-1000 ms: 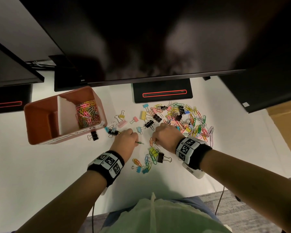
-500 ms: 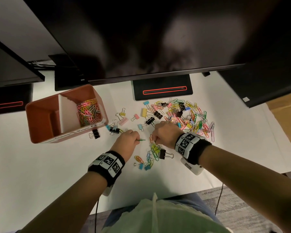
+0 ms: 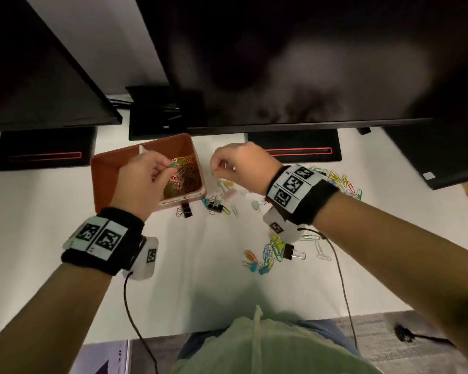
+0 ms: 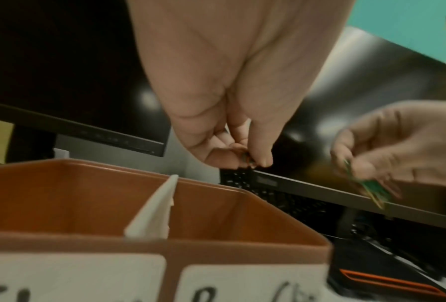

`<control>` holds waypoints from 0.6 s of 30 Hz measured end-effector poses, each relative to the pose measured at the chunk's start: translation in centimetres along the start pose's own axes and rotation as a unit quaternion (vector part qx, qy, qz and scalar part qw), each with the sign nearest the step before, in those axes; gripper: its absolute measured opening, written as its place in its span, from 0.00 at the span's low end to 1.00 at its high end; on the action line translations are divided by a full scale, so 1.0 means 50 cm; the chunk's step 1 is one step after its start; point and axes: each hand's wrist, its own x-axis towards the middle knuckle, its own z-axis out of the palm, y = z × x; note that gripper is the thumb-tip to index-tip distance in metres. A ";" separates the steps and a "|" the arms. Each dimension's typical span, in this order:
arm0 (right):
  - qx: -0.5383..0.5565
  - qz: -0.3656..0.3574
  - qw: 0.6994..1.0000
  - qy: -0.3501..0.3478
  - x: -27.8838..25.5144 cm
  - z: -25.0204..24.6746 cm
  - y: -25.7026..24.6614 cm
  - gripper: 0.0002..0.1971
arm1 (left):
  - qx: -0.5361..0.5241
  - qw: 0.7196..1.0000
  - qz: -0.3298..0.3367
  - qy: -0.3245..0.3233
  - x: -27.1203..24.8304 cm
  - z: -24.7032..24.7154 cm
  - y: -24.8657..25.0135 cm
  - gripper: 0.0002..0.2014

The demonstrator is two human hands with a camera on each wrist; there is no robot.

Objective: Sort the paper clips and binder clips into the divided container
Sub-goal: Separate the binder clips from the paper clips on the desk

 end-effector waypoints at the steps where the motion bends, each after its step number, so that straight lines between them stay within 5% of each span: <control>1: 0.007 -0.005 1.000 0.016 0.033 0.002 -0.027 0.05 | 0.012 1.000 -0.015 0.001 0.014 -0.004 -0.010 0.07; 4: 0.004 0.006 0.999 0.033 0.109 0.025 -0.080 0.10 | 0.025 0.999 -0.042 -0.011 0.034 -0.002 -0.029 0.11; 8: 0.039 0.018 0.999 0.021 0.121 0.053 -0.081 0.20 | 0.008 0.999 0.029 0.027 -0.007 0.004 -0.023 0.13; 13: 0.063 0.020 0.996 0.064 0.028 0.061 0.005 0.11 | -0.038 0.997 0.041 -0.043 -0.096 0.069 -0.024 0.12; 18: -0.044 0.077 0.991 -0.096 -0.075 0.103 0.093 0.14 | 0.003 0.987 0.006 -0.160 -0.118 0.179 -0.039 0.23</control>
